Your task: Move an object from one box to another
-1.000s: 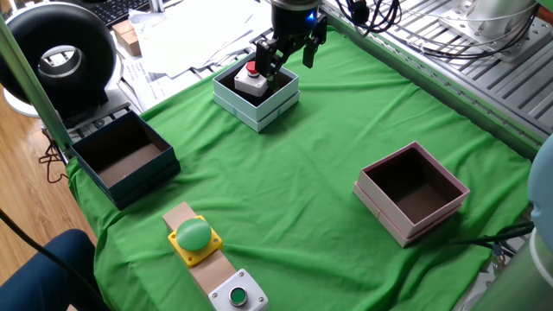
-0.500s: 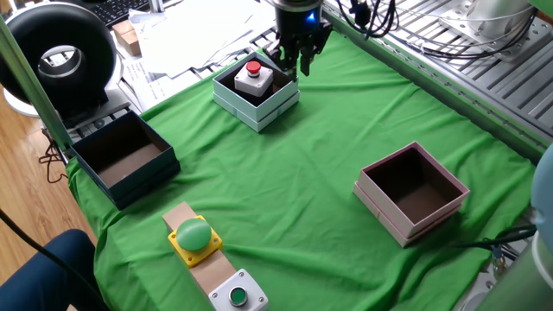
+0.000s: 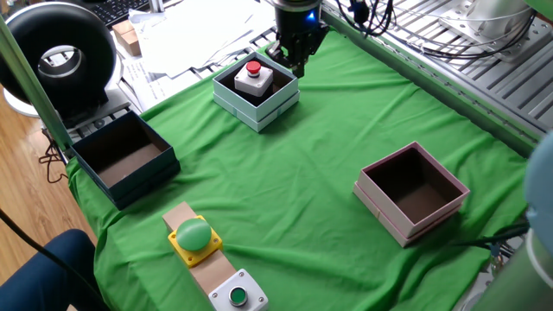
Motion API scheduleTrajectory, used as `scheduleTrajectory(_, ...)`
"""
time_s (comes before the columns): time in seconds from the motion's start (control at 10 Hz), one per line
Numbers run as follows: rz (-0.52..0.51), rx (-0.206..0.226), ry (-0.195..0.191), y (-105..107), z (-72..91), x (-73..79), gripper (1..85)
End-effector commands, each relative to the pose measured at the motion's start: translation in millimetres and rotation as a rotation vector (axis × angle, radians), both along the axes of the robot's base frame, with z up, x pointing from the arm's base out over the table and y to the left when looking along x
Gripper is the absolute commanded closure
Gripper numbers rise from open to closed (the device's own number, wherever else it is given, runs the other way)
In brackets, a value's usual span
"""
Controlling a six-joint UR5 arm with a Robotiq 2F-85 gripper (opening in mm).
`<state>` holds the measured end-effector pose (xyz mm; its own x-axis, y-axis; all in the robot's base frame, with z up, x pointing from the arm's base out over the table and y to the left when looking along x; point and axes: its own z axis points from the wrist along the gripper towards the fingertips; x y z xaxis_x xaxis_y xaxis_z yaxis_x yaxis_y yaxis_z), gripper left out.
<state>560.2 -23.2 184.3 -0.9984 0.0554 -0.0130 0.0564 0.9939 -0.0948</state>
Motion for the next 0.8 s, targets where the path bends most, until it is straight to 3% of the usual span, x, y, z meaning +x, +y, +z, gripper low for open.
scheduleTrajectory(0.0, 0.129, 0.037, -0.014, 7.6, -7.0, 34.9, 82.3)
scheduleTrajectory(0.1, 0.225, 0.029, 0.018, 2.1, -11.8, 38.6, 73.3)
scheduleTrajectory(0.2, 0.281, -0.002, 0.086, -10.3, -15.2, 33.2, 63.7)
scheduleTrajectory(0.3, 0.303, -0.032, 0.105, -20.9, -19.9, 41.1, 59.3)
scheduleTrajectory(0.5, 0.355, -0.034, 0.082, -27.6, -38.4, 76.6, 50.0)
scheduleTrajectory(0.7, 0.383, -0.014, 0.047, -19.1, -57.5, 109.1, 30.3)
